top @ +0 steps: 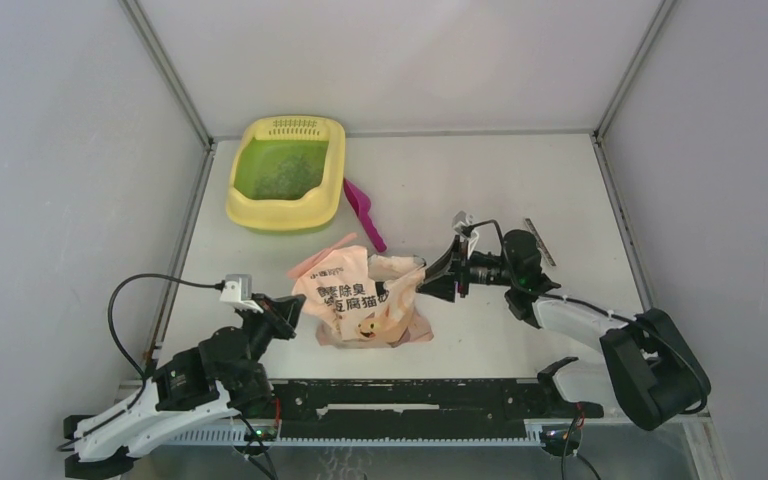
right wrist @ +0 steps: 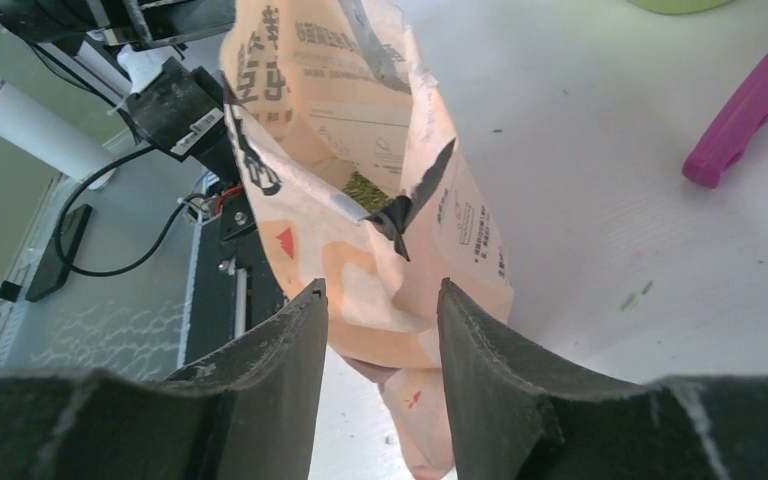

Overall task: Fill the litter box with clean litter
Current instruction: Adjust the cat litter bag at the center of the board, then close the cat litter bag at the center of the board.

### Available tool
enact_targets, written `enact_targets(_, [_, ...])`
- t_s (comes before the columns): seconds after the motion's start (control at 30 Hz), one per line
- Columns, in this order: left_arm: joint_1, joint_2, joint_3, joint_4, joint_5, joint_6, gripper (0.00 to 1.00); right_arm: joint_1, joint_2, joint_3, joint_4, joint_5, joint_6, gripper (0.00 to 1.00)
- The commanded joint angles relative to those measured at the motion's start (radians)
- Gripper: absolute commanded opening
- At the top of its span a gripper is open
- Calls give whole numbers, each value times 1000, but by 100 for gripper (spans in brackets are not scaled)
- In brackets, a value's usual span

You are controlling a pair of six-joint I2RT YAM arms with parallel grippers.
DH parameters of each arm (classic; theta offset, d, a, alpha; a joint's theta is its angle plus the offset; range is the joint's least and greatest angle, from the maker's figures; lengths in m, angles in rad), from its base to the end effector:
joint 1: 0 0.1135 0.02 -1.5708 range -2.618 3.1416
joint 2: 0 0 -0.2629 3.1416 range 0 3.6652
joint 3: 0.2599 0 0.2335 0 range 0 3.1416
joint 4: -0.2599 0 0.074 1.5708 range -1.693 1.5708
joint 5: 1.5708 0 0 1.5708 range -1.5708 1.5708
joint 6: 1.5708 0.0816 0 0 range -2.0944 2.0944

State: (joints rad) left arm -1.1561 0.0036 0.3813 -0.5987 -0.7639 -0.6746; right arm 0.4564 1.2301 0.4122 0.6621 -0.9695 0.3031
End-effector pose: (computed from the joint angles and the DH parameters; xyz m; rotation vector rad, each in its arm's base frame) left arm 0.0816 -0.0454 0.2243 -0.1247 1.7714 -0.6587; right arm 0.1938 0.1701 0.2190 -0.8930 1.6353 1.3695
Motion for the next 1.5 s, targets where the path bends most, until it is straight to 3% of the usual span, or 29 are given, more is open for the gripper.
enact_targets(0.0, [3,-182,-18,-33,2,-20,4,-11,54,52,118,13,-34,52])
enact_targets(0.37, [2,-158,-16,-30,-2,-22,5,3,157,159,218,-94,17,54])
enact_targets(0.7, [3,-137,-15,-28,-11,-23,5,41,215,286,13,-201,-89,54])
enact_targets(1.0, [3,-122,-12,-28,-14,-26,5,51,259,288,4,-215,-118,54])
enact_targets(1.47, [3,-88,-7,-26,-21,-29,5,77,353,301,295,-220,81,52])
